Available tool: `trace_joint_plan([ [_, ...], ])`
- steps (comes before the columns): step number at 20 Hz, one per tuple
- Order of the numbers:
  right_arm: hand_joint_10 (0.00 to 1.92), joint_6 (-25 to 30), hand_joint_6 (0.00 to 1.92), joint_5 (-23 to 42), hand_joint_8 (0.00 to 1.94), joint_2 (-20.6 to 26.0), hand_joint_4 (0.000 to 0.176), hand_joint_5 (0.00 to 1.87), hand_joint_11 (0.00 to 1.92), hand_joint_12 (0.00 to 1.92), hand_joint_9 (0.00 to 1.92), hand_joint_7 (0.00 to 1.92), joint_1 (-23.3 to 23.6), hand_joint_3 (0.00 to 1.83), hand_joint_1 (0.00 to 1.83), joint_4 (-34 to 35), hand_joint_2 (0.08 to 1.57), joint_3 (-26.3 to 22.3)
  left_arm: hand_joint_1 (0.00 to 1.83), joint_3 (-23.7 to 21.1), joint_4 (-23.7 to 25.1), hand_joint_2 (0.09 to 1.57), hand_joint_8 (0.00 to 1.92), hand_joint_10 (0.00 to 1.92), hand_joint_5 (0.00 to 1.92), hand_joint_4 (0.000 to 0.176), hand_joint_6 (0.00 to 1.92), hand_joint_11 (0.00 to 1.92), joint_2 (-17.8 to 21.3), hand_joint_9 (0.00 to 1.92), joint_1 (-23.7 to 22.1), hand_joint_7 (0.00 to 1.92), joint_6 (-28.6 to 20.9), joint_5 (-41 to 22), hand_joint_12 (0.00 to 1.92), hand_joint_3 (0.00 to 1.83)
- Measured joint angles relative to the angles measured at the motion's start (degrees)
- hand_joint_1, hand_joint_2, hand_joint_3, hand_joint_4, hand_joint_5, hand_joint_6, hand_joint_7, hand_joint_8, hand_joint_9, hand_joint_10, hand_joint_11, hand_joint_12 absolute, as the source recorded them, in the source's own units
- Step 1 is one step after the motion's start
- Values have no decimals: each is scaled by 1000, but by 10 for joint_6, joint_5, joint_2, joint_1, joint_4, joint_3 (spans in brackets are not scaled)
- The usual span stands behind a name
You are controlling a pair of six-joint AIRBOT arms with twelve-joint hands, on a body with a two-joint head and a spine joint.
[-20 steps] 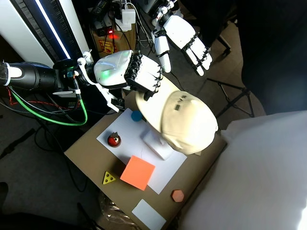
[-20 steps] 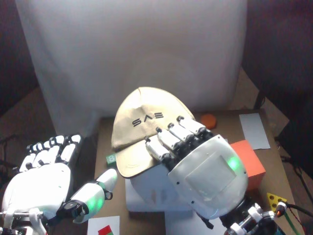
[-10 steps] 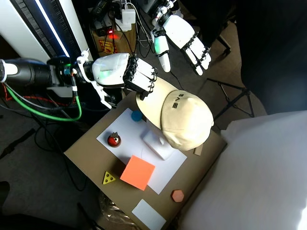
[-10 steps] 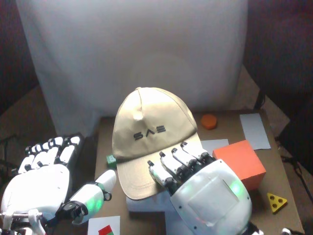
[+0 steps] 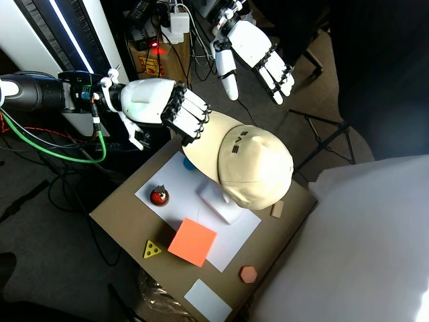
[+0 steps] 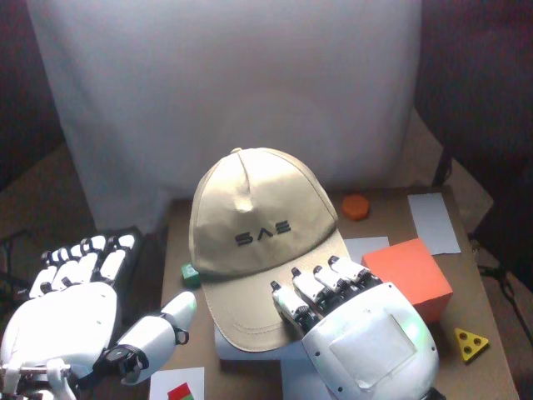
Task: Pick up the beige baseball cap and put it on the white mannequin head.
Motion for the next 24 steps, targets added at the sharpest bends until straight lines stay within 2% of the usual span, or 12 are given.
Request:
trace_joint_plan([
  [10,1258,-19,919,-10,1010,4,0,902,952,1236,973,938,-12,1,1374,17,1119,-21,0,-21,5,1136,0,1,87,76,0,48,-4,74,5,47,1,-8,52,1],
  [12,1260,-28,919,-15,1011,5,0,901,953,1237,972,937,-18,1,1375,19,1119,-27,0,-32,2,1136,0,1,88,76,0,48,-11,75,1,48,21,-20,53,1],
  [24,1257,-28,929,-50,1027,11,0,894,941,1232,972,932,-28,0,1375,44,1121,-35,0,-63,-14,1142,1,0,94,76,2,58,-31,72,-12,50,48,-47,71,3],
])
